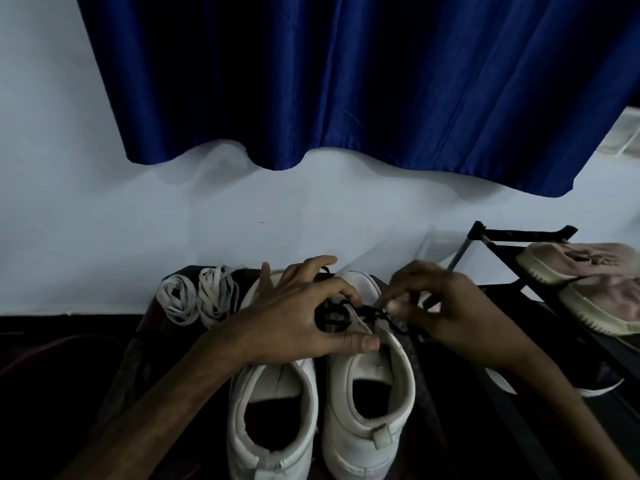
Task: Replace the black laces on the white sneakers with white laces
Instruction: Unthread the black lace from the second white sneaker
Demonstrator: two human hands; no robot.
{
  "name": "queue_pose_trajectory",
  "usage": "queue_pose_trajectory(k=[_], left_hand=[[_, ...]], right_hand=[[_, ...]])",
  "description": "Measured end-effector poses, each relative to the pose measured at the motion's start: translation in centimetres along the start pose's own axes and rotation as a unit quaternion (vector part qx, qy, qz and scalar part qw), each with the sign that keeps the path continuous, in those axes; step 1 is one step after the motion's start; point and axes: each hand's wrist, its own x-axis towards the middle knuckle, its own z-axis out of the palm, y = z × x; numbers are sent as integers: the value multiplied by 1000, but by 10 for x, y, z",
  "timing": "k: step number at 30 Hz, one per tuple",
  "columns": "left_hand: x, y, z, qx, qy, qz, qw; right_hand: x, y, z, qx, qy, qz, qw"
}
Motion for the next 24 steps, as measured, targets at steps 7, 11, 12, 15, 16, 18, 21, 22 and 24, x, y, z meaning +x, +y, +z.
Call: queue_pose_trajectory(k=[7,11,12,15,16,18,21,22,24], left_hand=[[0,2,0,-24,-1,0,1000],[1,-1,0,-34,-12,-3,999],[1,-1,-1,-38,-16,-3,999],[2,1,0,-21,-12,-2,1000],[2,2,0,-19,-7,-3,1000],[0,2,1,-36,-1,-2,999],[-1,1,0,-56,-7,1,998],[0,1,-2,-56,-11,0,998],[3,0,-7,-25,-7,21,999]], right_hand=[[14,-10,17,24,-78,36,996],[19,-10,28,22,-74,45,996],[19,-7,25,-11,-57,50,997],[11,13,3,-69,58,89,992],[7,24,-5,-83,111,109,984],[-1,38,-12,-102,170,137,970],[-2,29,-7,-85,135,82,984],[0,19,-4,-68,118,54,989],[5,-2,0,-34,82,13,996]])
